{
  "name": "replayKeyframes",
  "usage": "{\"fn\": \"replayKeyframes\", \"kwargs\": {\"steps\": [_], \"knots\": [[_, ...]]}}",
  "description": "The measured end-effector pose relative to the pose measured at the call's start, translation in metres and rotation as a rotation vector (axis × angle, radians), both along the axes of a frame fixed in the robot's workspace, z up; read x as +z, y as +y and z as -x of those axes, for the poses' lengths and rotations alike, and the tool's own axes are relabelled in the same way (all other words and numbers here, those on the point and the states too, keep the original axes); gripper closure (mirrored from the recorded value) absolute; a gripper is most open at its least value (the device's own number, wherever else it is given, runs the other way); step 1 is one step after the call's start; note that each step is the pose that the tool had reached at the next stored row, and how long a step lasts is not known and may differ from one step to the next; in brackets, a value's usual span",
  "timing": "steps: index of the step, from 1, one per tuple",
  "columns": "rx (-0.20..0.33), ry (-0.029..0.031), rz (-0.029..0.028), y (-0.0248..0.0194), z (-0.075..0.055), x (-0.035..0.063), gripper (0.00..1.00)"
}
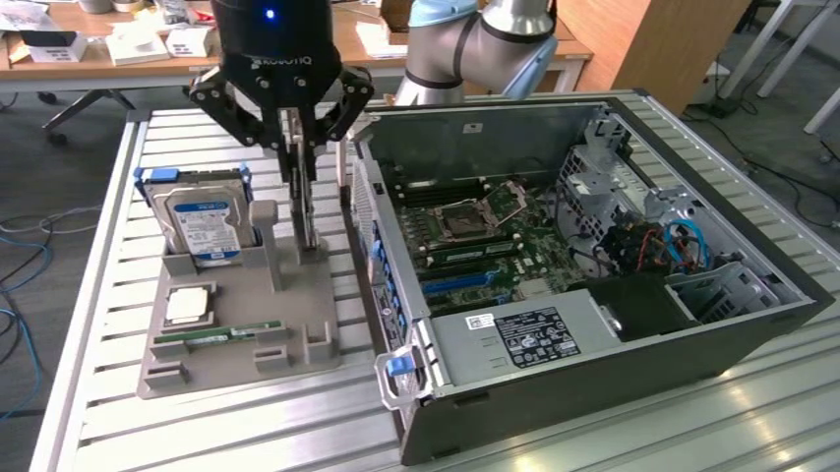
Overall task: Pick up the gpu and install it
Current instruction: 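Pick up the gpu and move the gpu toward the slot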
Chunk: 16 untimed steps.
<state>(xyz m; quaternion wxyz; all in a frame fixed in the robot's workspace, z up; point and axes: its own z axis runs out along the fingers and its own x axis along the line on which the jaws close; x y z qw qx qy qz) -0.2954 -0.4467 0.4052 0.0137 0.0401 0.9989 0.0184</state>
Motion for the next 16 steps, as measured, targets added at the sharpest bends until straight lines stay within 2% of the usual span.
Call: {"fn": "replayKeyframes", "kwargs": {"steps": [1,7,16], "knots": [[0.000,0.0001,0.0003,0.0000,0.000,0.0080,0.74],[0.000,-0.0001,0.0024,0.0000,0.000,0.0203,0.74],[0.000,0.0000,0.0036,0.0000,0.000,0.0218,0.74]]}}
